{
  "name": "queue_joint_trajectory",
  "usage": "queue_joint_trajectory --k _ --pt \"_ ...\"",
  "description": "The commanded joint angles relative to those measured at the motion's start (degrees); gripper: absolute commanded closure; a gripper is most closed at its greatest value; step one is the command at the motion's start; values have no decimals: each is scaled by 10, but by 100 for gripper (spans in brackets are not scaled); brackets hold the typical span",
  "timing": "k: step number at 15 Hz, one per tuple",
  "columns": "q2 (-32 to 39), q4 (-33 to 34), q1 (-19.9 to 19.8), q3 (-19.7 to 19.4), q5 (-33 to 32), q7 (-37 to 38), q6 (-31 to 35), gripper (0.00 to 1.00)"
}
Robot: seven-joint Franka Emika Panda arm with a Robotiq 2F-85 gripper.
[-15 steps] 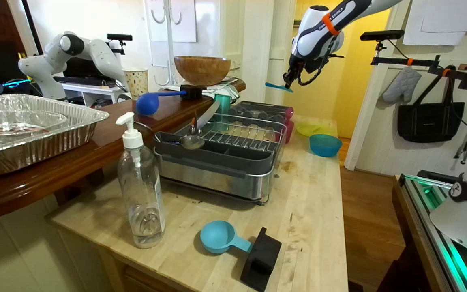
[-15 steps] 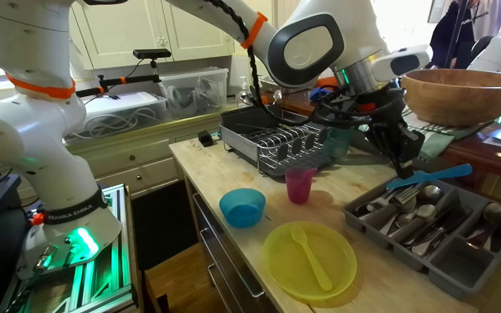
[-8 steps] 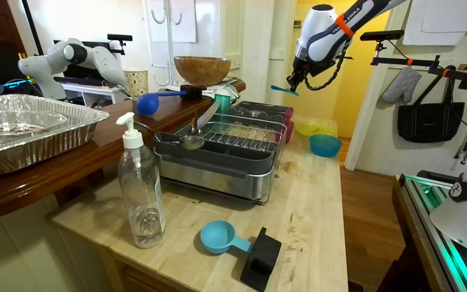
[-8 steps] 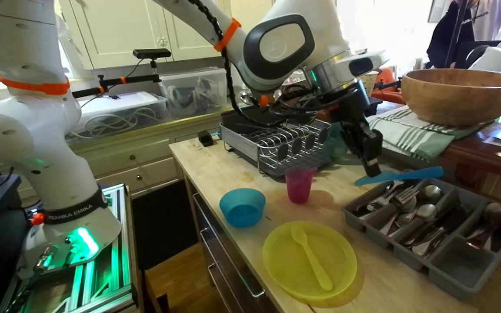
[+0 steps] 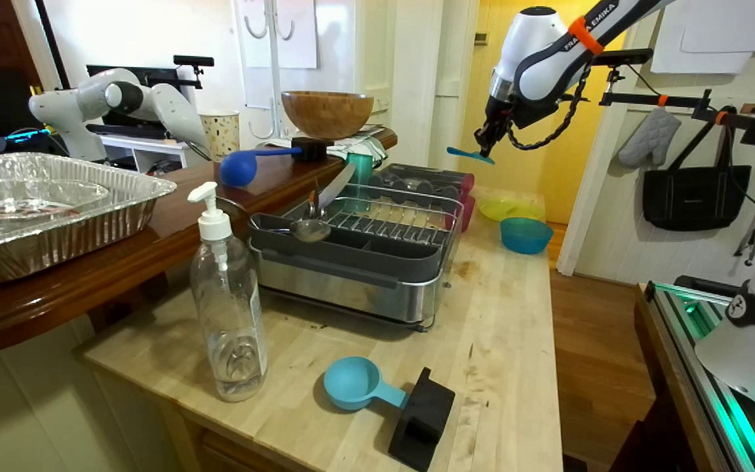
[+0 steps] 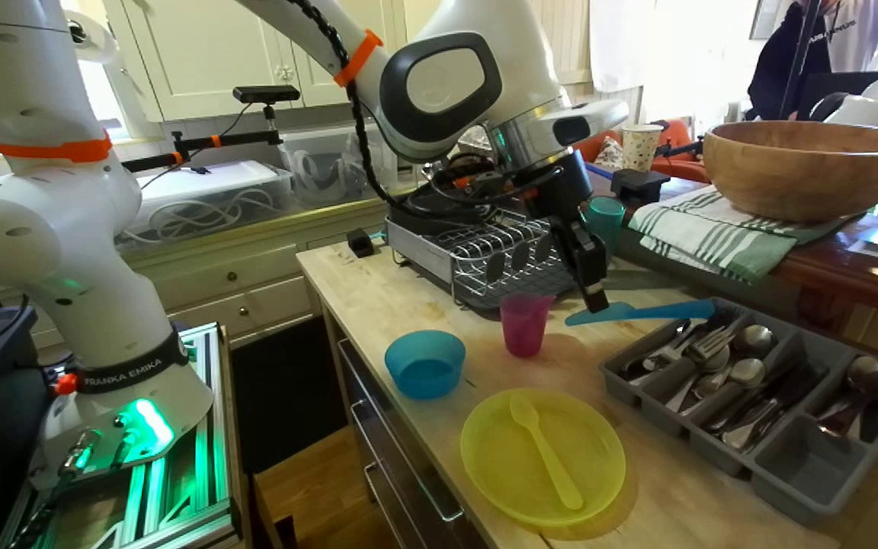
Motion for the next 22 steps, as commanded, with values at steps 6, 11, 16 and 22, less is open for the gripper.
queue_joint_trajectory --k 6,11,16,22 --pt "-38 -51 -9 28 1 32 -10 97" --pt "-44 -55 -10 30 1 34 -11 99" --pt "-62 -86 -3 43 -47 73 -19 99" --pt "-95 -142 -11 52 -87 141 -17 99"
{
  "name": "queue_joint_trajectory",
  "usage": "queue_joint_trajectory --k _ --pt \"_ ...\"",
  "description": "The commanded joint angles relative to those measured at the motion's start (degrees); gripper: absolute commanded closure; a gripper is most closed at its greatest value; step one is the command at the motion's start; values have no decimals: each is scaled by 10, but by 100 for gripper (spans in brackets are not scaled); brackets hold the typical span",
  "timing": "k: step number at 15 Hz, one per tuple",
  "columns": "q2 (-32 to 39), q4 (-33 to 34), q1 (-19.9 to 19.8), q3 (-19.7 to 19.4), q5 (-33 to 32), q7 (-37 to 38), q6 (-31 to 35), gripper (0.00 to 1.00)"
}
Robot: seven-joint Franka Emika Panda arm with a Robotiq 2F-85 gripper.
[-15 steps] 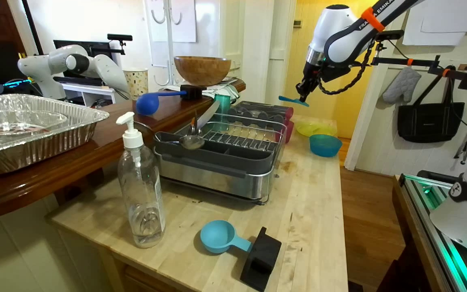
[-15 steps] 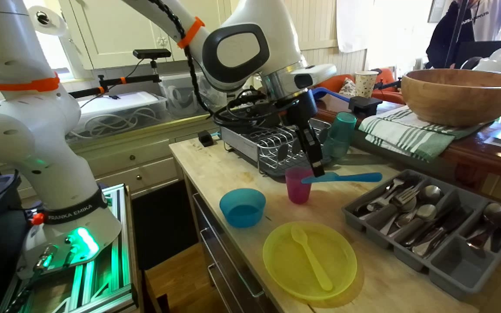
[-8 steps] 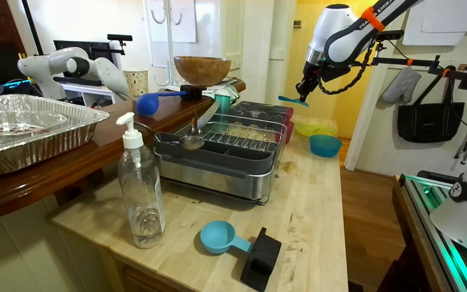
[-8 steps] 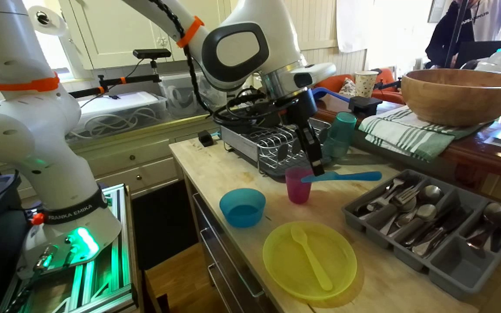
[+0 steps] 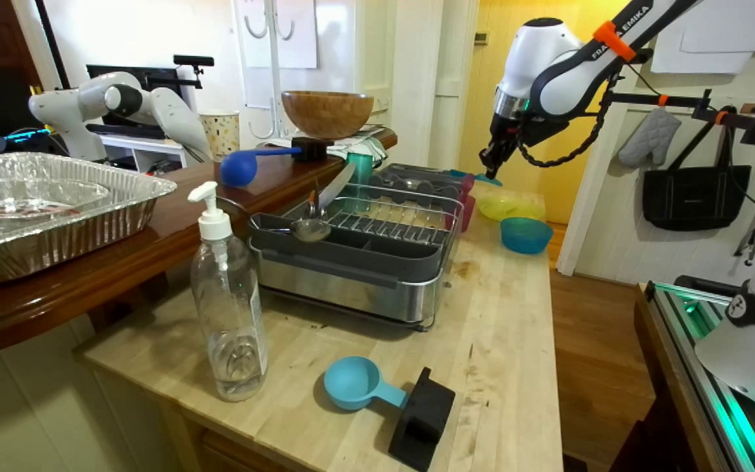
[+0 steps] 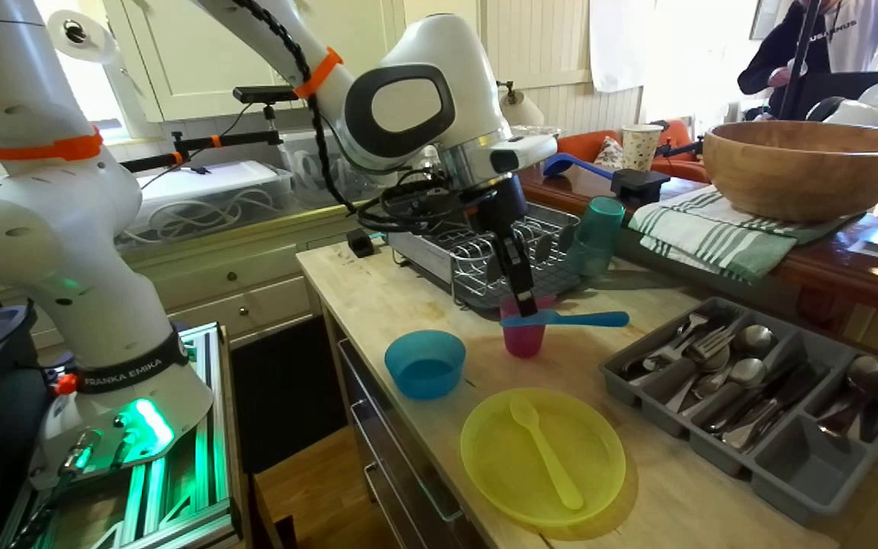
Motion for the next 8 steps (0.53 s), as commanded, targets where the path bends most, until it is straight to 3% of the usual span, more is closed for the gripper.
queue_joint_trajectory --k 1,4,8 --pt "-44 -44 -16 1 -53 79 -7 99" --pt "-69 -68 -30 8 -70 105 -9 99" --pt "-103 -107 -32 30 -51 80 -14 99"
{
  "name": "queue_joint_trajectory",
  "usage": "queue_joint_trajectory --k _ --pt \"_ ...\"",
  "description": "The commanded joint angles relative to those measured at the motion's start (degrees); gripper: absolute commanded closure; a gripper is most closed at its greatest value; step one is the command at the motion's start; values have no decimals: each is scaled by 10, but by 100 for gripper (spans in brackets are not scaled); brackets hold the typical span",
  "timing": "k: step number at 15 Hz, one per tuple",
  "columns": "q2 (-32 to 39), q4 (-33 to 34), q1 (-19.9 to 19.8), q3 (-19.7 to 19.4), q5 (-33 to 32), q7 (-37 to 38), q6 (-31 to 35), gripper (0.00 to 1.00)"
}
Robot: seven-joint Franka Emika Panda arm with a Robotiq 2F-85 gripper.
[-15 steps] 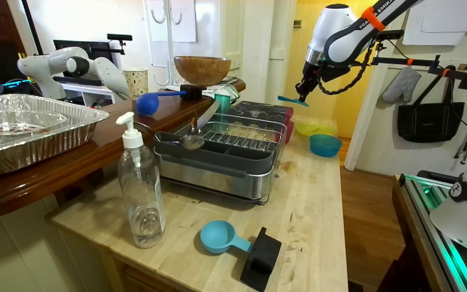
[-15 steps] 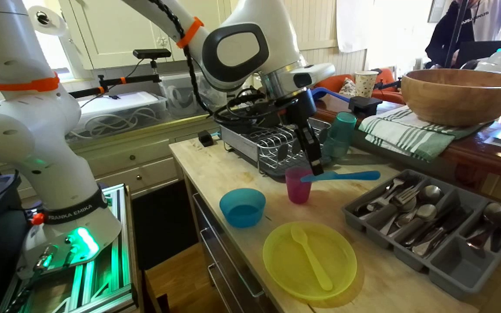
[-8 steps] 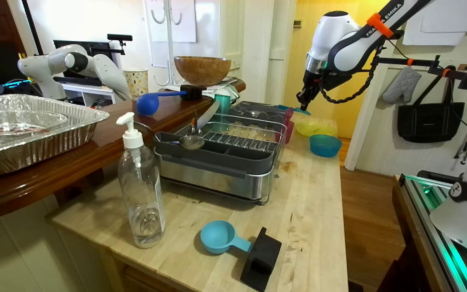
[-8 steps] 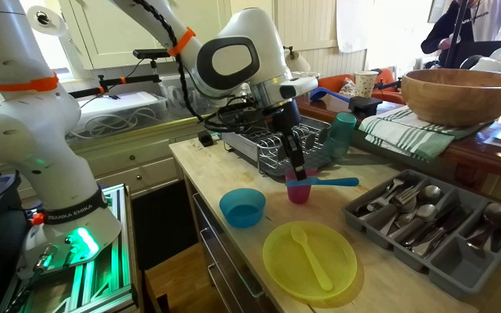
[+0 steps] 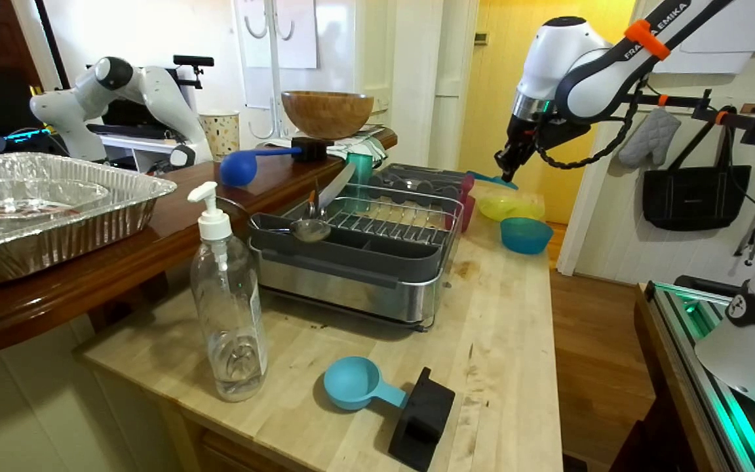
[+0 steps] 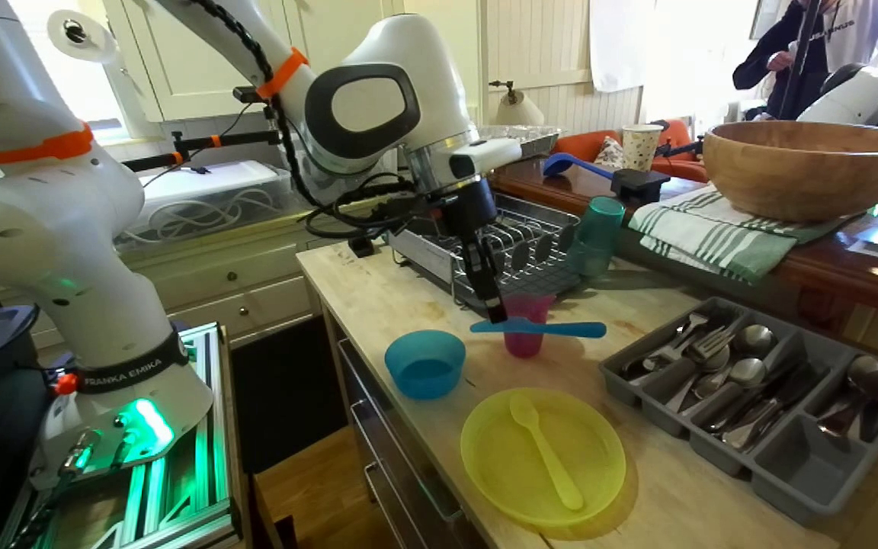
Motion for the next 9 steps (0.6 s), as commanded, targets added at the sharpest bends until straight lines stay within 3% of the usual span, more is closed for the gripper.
queue_joint_trajectory --k 1,9 --pt "-52 -50 -9 29 2 -3 -15 99" --pt "-104 -97 -28 71 7 -1 -61 99"
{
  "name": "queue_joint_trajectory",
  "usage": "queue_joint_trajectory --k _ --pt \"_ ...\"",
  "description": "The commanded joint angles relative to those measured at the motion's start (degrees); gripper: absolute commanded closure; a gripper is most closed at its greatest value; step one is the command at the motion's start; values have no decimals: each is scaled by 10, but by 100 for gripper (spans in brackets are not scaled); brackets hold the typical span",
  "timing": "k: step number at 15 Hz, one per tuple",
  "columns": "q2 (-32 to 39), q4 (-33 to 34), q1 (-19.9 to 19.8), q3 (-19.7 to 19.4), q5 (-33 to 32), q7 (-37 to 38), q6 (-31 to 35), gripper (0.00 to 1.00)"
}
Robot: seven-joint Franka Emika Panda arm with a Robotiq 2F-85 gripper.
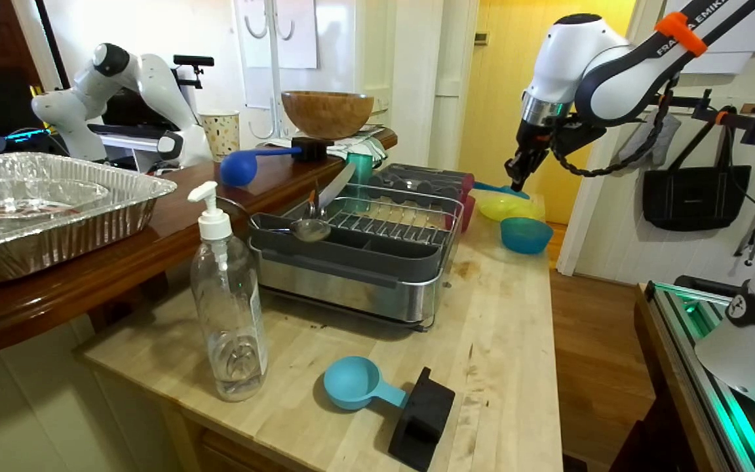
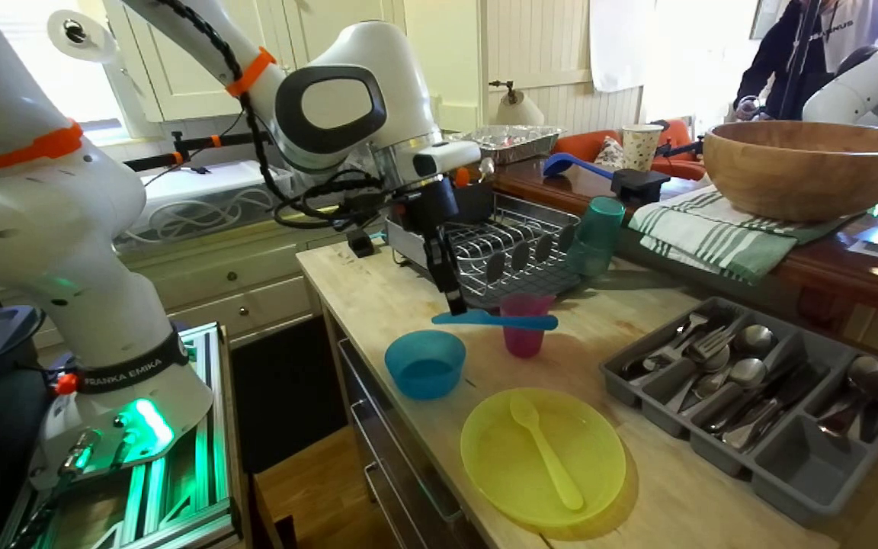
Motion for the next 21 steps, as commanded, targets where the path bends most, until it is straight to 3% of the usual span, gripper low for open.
queue_joint_trajectory --k 1,12,21 --pt "-45 -33 -14 23 9 -4 -41 99" --pt "-65 -36 -12 77 -1 26 -151 99" --pt "-65 -40 -4 105 -22 41 -175 99"
